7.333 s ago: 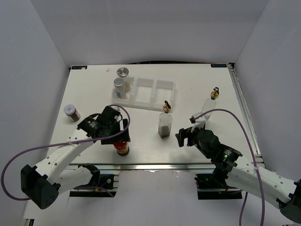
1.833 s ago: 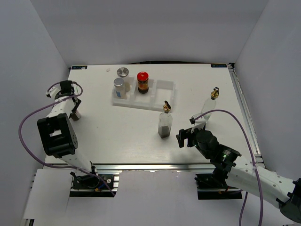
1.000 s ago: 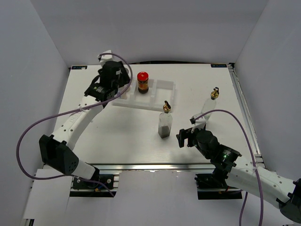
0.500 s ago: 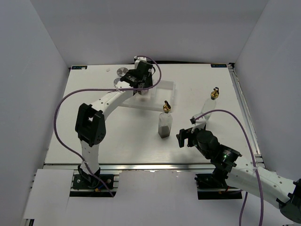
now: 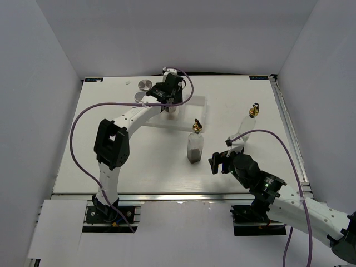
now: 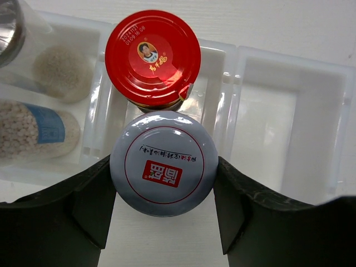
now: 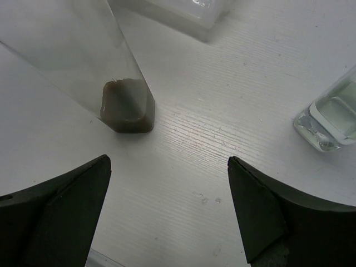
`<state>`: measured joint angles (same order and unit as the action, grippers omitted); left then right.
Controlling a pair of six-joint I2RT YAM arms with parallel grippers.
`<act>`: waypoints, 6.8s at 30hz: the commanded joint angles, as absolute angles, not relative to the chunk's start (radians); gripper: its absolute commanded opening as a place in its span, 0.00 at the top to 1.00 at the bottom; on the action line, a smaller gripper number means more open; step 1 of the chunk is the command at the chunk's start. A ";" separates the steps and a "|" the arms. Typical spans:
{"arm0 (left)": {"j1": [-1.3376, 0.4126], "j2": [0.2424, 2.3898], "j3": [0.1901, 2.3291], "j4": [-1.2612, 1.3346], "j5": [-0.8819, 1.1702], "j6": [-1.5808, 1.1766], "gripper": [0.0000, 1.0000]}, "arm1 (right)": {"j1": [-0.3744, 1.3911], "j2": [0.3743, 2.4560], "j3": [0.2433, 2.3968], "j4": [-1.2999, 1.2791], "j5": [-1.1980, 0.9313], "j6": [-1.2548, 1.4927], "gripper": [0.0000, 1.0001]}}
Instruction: Organize the condiment bottles
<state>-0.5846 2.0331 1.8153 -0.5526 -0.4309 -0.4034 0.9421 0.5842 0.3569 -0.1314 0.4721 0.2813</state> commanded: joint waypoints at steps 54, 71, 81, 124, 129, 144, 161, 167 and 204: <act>-0.535 1.336 1.111 -0.195 -0.403 -0.509 0.02 | 0.940 0.669 0.557 0.070 0.207 0.020 0.12; -0.534 1.198 0.966 -0.261 -0.629 -0.511 0.02 | 0.940 1.038 0.735 0.418 0.313 -0.172 0.16; -0.534 1.164 0.940 -0.252 -0.640 -0.493 0.02 | 0.939 1.118 0.750 0.471 0.301 -0.160 0.72; -0.534 1.134 0.896 -0.259 -0.735 -0.463 0.02 | 0.499 1.810 1.466 0.735 0.130 -0.060 1.00; -0.534 1.134 0.899 -0.261 -0.741 -0.465 0.02 | 0.503 1.868 1.465 0.845 0.175 -0.028 1.00; -0.534 1.149 0.896 -0.253 -0.745 -0.454 0.02 | 0.520 1.988 1.522 0.948 0.244 -0.083 1.00; -0.534 1.141 0.897 -0.253 -0.723 -0.456 0.02 | 0.526 1.950 1.474 0.841 0.275 -0.107 0.29; -0.534 1.134 0.894 -0.253 -0.716 -0.456 0.02 | 0.531 1.869 1.485 0.718 0.252 -0.092 0.11; -0.534 1.052 0.850 -0.245 -0.643 -0.449 0.02 | 0.361 1.195 1.372 -0.569 0.678 0.190 0.11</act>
